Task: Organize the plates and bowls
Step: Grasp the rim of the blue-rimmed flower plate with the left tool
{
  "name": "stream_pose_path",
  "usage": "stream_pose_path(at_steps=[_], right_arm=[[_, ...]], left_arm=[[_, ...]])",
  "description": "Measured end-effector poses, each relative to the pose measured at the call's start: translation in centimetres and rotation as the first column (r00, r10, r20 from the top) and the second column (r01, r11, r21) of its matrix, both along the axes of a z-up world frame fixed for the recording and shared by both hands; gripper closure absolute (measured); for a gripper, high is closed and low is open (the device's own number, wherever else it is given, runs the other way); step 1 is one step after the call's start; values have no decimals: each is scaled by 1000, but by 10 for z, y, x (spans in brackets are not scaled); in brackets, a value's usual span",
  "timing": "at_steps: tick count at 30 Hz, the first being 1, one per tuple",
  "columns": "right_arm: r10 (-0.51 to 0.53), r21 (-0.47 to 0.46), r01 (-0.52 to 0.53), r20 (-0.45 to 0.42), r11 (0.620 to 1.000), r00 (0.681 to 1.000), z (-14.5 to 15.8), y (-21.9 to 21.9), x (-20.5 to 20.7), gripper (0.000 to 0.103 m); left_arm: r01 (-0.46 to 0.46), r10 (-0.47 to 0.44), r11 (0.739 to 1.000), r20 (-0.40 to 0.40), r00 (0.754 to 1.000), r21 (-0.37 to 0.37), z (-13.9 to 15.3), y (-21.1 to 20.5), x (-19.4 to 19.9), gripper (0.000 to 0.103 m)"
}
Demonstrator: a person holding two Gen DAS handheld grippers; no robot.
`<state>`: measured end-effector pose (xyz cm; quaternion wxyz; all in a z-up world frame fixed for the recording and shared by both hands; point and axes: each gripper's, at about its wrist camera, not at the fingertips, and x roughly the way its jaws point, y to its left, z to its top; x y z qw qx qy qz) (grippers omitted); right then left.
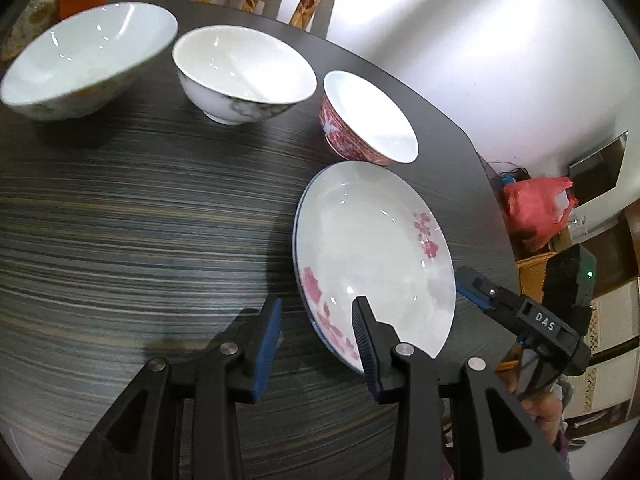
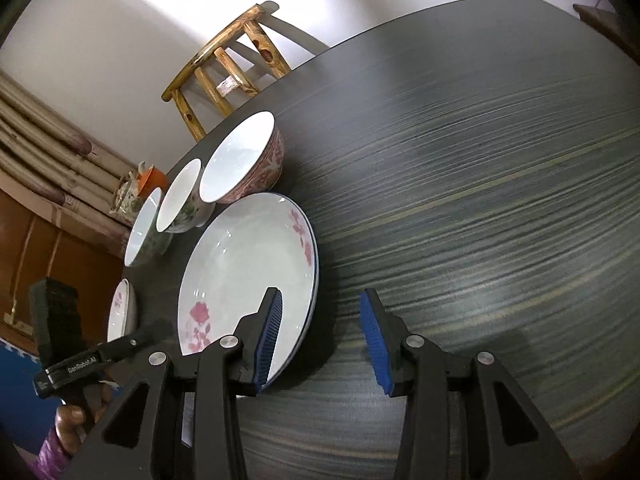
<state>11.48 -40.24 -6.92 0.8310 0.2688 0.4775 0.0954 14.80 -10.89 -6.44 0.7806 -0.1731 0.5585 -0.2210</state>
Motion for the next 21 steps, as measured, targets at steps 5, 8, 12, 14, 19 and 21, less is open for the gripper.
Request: stream_pose_path(at_steps=[5, 8, 12, 14, 19, 21], right_arm=[[20, 21, -20, -8, 1000, 1000, -10, 0, 14, 63], [27, 45, -27, -7, 999, 1000, -14, -1, 20, 63], [48, 59, -47, -11, 997, 999, -18, 2, 27, 64], [70, 65, -69, -15, 995, 997, -20, 6, 30, 68], [108, 80, -104, -42, 991, 993, -27, 15, 37, 91], [112, 77, -109, -38, 991, 993, -27, 16, 37, 92]], left_arm=[[-1, 1, 1000, -33, 999, 1, -7, -4, 8, 66], [3, -3, 1000, -37, 999, -6, -9, -5, 9, 66], [25, -25, 1000, -13, 1000, -5, -9, -11, 10, 66], [36, -36, 999, -2, 999, 21, -9, -15, 10, 66], [6, -7, 994, 9, 1000, 106, -13, -20, 8, 91], [-19, 20, 997, -18, 1000, 69, -15, -15, 8, 92]])
